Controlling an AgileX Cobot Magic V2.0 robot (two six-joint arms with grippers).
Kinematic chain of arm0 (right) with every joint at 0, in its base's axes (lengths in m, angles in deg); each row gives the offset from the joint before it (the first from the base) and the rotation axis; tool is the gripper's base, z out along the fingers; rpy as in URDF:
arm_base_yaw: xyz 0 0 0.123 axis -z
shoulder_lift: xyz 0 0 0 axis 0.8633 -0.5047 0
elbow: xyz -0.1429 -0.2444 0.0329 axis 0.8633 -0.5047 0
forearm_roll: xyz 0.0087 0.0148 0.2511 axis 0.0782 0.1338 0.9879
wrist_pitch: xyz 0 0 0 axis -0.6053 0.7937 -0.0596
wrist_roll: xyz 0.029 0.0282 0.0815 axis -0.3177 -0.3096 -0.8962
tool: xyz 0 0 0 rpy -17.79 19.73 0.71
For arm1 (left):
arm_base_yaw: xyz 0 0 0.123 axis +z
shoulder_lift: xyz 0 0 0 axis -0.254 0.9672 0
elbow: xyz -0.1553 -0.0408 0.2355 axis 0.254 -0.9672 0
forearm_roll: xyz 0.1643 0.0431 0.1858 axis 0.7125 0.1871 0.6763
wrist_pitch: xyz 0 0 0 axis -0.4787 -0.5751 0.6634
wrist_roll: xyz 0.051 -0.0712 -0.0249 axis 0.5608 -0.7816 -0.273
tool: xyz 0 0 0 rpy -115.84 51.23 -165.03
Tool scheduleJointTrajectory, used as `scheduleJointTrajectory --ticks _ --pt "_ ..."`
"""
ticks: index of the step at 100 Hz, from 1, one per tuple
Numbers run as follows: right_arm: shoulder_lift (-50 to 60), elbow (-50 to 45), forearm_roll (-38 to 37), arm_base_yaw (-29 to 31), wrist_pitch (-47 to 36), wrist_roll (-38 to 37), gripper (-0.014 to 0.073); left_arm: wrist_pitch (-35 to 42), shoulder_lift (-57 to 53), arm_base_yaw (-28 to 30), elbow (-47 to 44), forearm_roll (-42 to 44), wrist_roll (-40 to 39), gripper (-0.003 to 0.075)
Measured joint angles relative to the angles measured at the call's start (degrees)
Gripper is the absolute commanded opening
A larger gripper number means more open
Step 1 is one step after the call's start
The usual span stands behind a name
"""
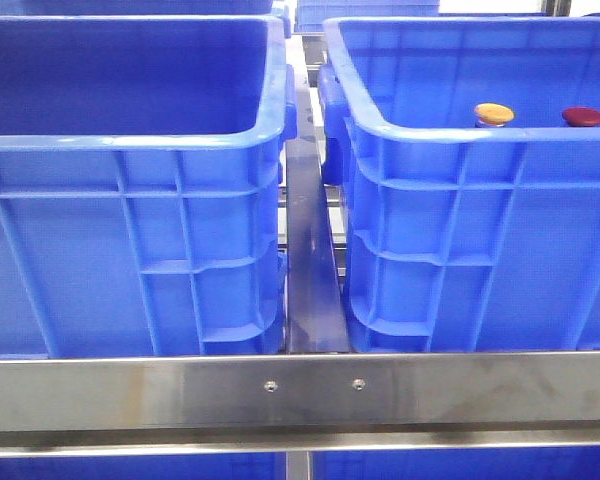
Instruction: Pick red and yellow buttons and place in box
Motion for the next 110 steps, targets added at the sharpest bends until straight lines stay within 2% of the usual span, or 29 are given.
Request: scheduleJointTrajectory --ticks 79,90,100,110 --pt "0.00 -0.09 0.00 0.00 0.07 -0.01 -0.0064 0.00 0.00 0.00 0.00 0.00 0.00 -0.0020" --pt "0.00 -0.25 -0.11 0.00 -2.42 -0.01 -0.0064 0.00 0.00 0.00 0.00 0.00 0.00 -0.0020" --pt "0.15 -0.25 -5.71 0.00 -4.79 -3.89 -0.0064 0.00 0.00 0.00 0.00 0.00 0.00 -0.0020" --pt "0.98 -0.38 -20.12 0.00 -4.78 -15.25 -0.0064 0.00 0.00 0.00 0.00 0.00 0.00 -0.0020"
